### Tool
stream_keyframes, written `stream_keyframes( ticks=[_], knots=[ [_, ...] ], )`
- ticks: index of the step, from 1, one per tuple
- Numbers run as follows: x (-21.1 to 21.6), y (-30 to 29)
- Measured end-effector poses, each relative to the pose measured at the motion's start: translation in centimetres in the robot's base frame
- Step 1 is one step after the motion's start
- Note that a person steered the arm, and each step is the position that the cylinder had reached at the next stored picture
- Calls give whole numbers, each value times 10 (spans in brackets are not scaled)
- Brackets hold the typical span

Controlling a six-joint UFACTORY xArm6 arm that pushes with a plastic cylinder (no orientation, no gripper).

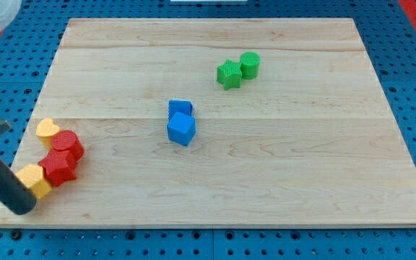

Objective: Slide the red blocks towards the top side of the board

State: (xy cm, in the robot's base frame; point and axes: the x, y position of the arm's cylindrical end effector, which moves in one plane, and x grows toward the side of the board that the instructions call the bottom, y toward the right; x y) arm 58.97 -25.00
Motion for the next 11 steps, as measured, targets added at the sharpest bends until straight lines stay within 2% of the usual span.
stream_keyframes(
  ticks=[2,4,6,9,11],
  knots=[
    [-50,0],
    [-39,0],
    [-39,46],
    [-136,57],
    [-88,55]
  ],
)
